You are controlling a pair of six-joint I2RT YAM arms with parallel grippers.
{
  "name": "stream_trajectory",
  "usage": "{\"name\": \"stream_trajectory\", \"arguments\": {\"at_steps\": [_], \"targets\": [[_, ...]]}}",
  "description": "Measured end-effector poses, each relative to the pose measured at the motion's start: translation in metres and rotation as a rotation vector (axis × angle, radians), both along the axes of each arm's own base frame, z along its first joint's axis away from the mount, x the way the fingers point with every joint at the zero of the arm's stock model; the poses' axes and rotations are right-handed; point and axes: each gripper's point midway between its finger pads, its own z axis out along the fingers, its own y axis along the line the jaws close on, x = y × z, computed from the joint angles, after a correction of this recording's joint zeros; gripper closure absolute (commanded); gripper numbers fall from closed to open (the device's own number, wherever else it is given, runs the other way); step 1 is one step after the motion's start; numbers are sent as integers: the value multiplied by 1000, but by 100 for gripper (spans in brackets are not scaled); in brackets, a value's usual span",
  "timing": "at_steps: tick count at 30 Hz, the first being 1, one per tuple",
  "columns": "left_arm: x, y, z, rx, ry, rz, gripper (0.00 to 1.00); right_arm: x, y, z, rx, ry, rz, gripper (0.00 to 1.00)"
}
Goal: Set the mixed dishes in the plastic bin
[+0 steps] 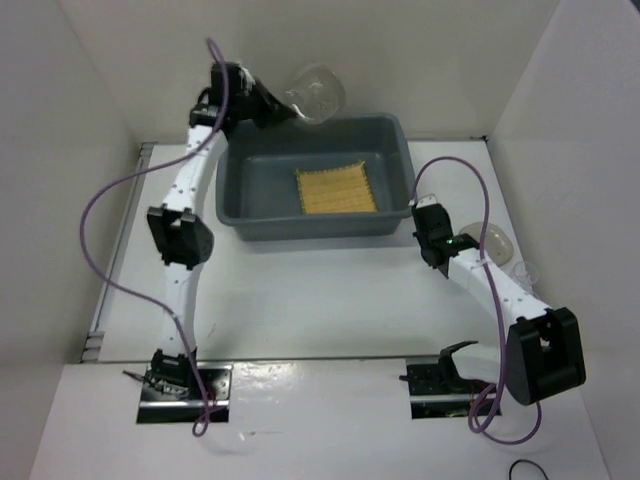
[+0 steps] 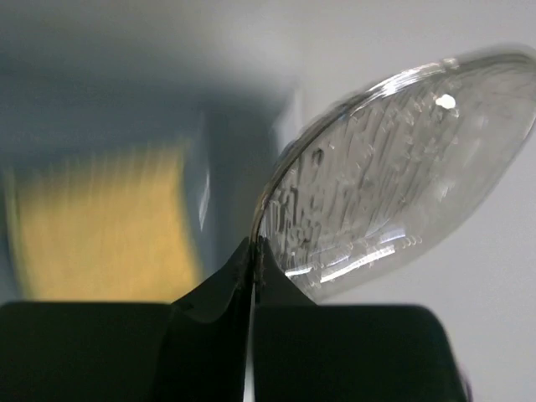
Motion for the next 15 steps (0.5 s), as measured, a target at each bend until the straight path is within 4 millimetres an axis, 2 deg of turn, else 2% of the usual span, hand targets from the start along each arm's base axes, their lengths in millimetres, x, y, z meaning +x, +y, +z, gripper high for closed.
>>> {"name": "stream_trajectory", "arguments": {"at_steps": [1, 2, 3, 5, 6, 9, 11, 15], "targets": [[-9, -22, 1, -4, -3, -50, 100, 0, 0, 0, 2, -3, 1, 73], [-20, -44, -15, -10, 74, -123, 100, 0, 0, 1, 3, -4, 1, 73], [-13, -60, -37, -2, 87, -146, 100, 0, 0, 2, 4, -9, 1, 73], [-17, -82, -91, 24, 189, -193, 100, 0, 0, 3, 4, -11, 1, 73], [-22, -89, -113, 36, 241, -207, 100, 1, 0, 3, 4, -12, 1, 73], [-39, -97, -162, 64, 377, -240, 100, 0, 0, 4, 6, -15, 2, 73], [-46, -99, -179, 79, 425, -252, 100, 1, 0, 5, 7, -20, 2, 73], [-55, -99, -192, 111, 462, -265, 100, 1, 0, 6, 8, -25, 1, 73]]}}
